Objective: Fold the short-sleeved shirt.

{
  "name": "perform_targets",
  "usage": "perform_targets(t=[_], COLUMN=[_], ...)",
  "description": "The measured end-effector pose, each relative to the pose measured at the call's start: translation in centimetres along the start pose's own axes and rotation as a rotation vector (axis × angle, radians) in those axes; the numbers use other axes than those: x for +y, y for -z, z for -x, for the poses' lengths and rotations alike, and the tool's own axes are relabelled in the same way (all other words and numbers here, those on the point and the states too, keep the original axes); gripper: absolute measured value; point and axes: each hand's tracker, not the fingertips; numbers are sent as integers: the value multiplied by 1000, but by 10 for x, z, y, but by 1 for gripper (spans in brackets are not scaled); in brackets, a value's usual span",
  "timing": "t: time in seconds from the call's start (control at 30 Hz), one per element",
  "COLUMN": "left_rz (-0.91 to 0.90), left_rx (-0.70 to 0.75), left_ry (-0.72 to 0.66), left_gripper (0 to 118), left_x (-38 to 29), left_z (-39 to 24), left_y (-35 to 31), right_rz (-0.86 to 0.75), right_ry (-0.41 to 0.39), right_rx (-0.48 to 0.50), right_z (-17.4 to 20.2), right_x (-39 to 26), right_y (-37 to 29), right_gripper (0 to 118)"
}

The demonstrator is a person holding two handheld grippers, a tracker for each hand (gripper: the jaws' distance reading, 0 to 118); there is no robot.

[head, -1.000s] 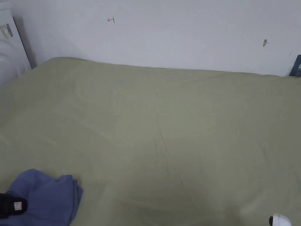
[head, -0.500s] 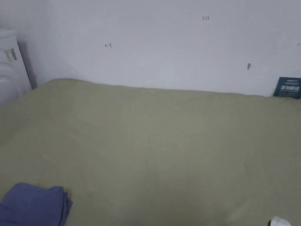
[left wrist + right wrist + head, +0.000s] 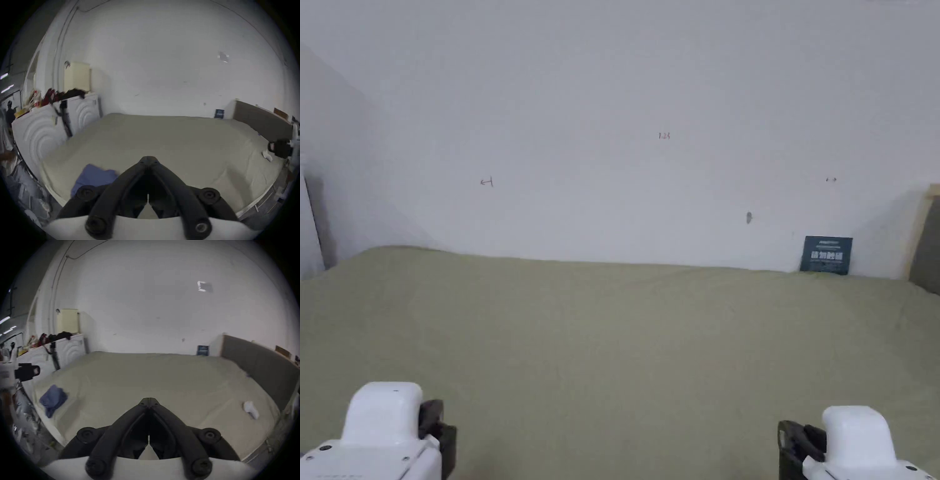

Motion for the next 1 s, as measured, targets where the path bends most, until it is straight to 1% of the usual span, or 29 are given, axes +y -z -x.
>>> perform_targets(t=[0.07, 0.13, 0.17, 0.27, 0.33, 0.43, 0.5, 0.53, 0.57, 0.6, 0.63, 0.67, 0.7, 0.77, 0.9, 1.0], left_rz=[-33, -43, -67, -147, -193, -184, -187, -189, -195, -195, -186, -177, -150, -155, -127, -123], left_rx=[-51, -56, -85, -80, -95, -98, -80, -71, -63, -57, -64, -78, -78, -72, -42, -59], left_ry=[13, 13, 20, 77, 105, 55, 57, 63, 70, 71, 60, 33, 11, 1, 20, -10], left_gripper=[0, 0, 0, 0, 0, 0, 0, 5, 17, 49, 83, 109, 118, 118, 118, 118], left_x=[4, 9, 10, 9, 7, 8, 11, 12, 12, 13, 14, 14, 14, 13, 17, 21], left_z=[-27, -53, -63, -89, -96, -93, -89, -88, -87, -86, -82, -80, -79, -76, -72, -66], left_y=[-2, -10, -14, -32, -40, -45, -45, -45, -46, -47, -47, -46, -45, -44, -43, -45], right_rz=[-21, -30, -53, -84, -109, -121, -124, -127, -138, -156, -161, -153, -152, -185, -170, -144], right_ry=[-4, 3, 10, -13, -33, -34, -44, -41, -39, -37, -34, -32, -30, -33, -38, -2], right_rx=[-57, -71, -81, -103, -146, -154, -174, -177, -179, -186, -185, -183, -179, -176, -167, -144], right_z=[0, 1, 3, 12, 18, 19, 21, 19, 19, 20, 21, 21, 21, 23, 21, 17], right_x=[3, 5, 5, 1, -2, -5, -5, -6, -5, -3, -1, 2, 3, 4, 11, 17], right_y=[-7, -15, -21, -32, -37, -40, -42, -38, -39, -41, -41, -41, -42, -45, -49, -52], right_gripper=[2, 2, 2, 2, 2, 2, 2, 6, 25, 72, 104, 115, 116, 116, 117, 117])
